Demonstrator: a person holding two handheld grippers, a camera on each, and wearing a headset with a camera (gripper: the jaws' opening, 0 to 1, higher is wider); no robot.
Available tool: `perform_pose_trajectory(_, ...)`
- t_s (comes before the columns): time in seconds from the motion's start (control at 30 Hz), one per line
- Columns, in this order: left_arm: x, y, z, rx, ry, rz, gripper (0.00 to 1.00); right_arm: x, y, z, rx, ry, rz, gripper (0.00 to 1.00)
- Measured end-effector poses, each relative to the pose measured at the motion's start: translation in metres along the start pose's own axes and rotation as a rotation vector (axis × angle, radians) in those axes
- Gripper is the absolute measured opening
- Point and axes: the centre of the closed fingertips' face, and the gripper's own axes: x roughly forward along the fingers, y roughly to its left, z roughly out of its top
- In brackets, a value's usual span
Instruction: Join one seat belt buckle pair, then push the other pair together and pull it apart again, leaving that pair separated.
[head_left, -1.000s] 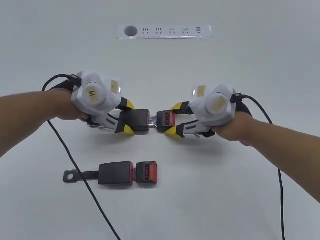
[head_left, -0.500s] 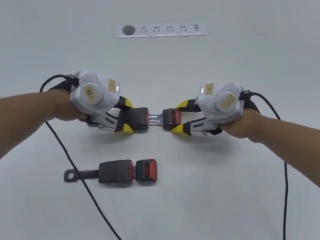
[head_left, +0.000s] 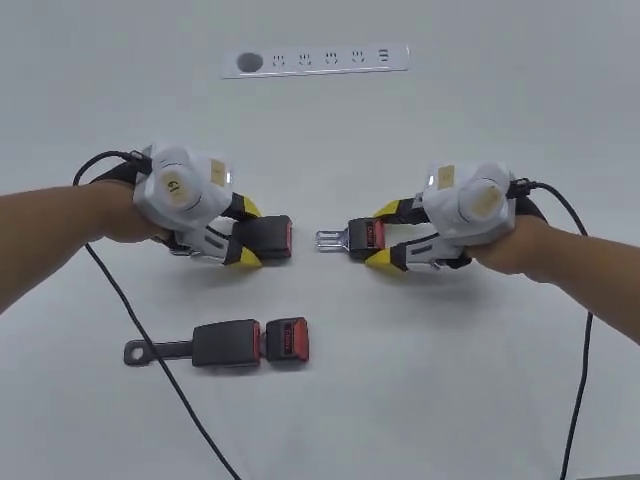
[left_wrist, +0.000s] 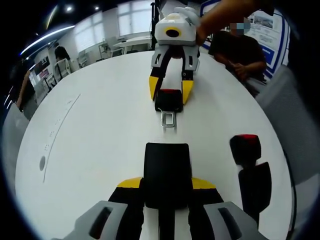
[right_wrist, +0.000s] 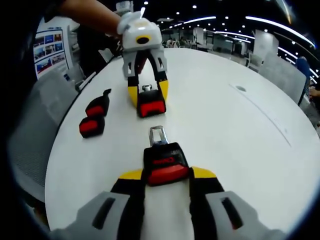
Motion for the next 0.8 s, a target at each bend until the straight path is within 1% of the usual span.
perform_pose_trajectory(0.1,0.000,0.000,0.000,-0.002,0.001,0.000,0.35,-0.005,-0.001,-0.006,0.004,0.007,-0.001,0.34)
perform_pose_trajectory(0.2,0.000,0.000,0.001,0.006,0.008,-0.001,0.35,-0.012,-0.005,-0.013,0.018,0.011,-0.020,0.34)
perform_pose_trajectory(0.37,0.000,0.000,0.001,0.001,0.005,-0.001,0.35,-0.025,-0.009,-0.022,0.028,0.015,-0.017,0.34)
perform_pose_trajectory(0.6,0.001,0.000,0.002,0.001,0.010,-0.001,0.35,-0.032,-0.013,-0.026,0.027,0.019,-0.021,0.34)
perform_pose_trajectory(0.8,0.001,0.000,0.003,0.004,0.005,-0.001,0.35,-0.039,-0.015,-0.031,0.032,0.025,-0.025,0.34)
